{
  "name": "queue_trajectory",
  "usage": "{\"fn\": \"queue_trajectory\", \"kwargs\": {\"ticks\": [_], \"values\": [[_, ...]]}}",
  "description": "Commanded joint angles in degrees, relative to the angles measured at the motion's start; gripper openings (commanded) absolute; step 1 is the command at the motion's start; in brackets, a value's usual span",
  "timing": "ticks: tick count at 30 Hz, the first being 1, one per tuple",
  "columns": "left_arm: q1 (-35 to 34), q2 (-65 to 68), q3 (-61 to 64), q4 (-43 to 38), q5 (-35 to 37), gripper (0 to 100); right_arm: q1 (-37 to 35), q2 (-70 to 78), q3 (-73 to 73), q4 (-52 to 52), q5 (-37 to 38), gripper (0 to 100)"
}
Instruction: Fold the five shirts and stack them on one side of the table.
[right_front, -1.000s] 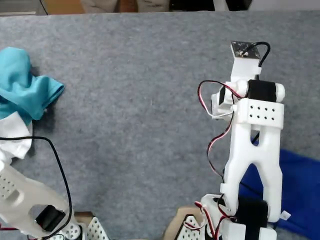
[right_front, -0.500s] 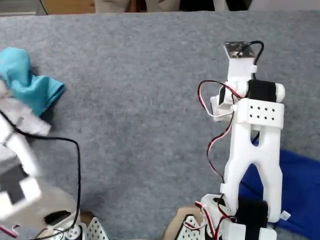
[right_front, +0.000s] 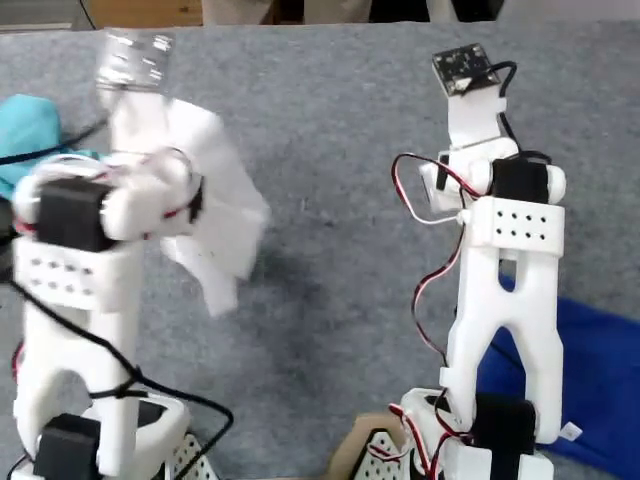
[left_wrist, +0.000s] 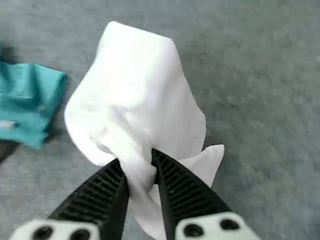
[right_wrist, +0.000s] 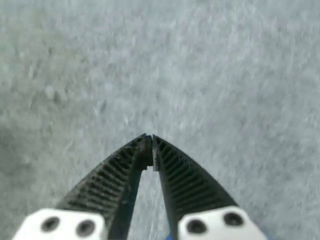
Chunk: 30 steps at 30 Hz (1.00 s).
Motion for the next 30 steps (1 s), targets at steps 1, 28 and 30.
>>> {"fn": "queue_trajectory", "kwargs": {"ticks": [1,28,30], "values": [[5.0,-1.5,5.5,0.0,2.7,2,-2.1,1.4,-0.3,-3.6,-0.7,3.9],[-31.9,-1.5,34.5,-45.2,8.3,2,-33.9,59.8,-52.9,5.7,-13.2,18.6],[-33.1,-1.5,36.1,-47.6,8.4,2,-36.4,63.1,-56.5,8.2,-13.2,13.0]]}}
